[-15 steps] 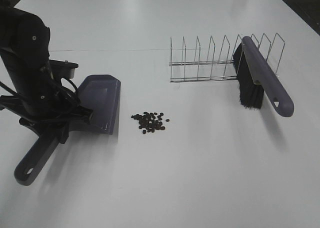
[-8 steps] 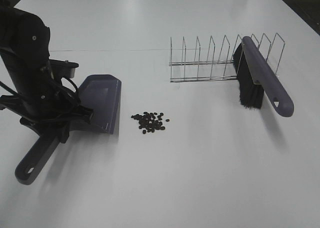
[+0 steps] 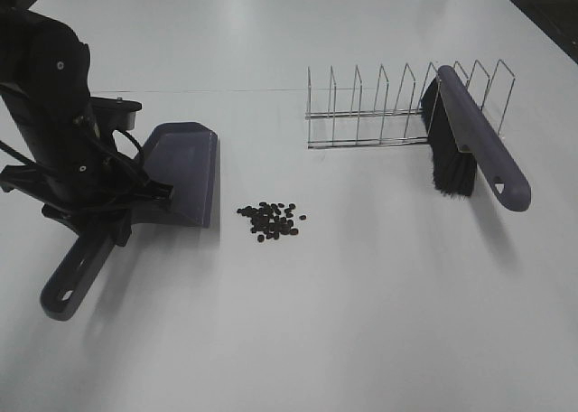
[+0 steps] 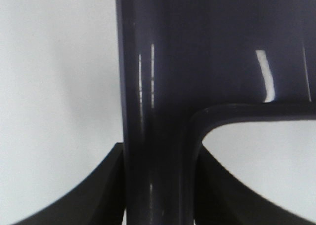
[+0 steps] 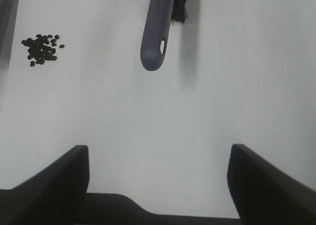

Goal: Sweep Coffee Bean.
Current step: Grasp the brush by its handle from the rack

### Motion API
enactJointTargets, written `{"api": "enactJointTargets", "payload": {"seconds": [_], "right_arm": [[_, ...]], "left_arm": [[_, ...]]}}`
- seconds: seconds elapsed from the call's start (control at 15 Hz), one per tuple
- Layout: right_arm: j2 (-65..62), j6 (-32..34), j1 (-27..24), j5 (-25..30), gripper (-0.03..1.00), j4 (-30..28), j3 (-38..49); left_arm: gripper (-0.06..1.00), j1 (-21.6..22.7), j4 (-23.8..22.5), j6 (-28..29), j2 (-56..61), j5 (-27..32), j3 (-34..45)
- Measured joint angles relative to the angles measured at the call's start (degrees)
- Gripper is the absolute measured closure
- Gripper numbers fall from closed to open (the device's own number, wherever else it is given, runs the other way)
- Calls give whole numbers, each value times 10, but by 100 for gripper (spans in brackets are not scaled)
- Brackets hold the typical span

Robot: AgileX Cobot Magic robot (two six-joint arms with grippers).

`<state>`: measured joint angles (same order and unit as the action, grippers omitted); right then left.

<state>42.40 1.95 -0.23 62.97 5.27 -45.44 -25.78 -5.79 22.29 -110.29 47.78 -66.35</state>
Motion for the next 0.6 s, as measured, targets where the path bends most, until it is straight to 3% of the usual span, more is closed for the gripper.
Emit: {"api": "enactJointTargets", "payload": {"seconds": [0.27,0.6], "right_arm": [[135,11,0,11,27,8,-51],[336,21,0,52,27,18,-197]], "left_arm": [[61,-46,-53,48,0,-10,0],[61,-50,-66,58,0,-18,0]]}}
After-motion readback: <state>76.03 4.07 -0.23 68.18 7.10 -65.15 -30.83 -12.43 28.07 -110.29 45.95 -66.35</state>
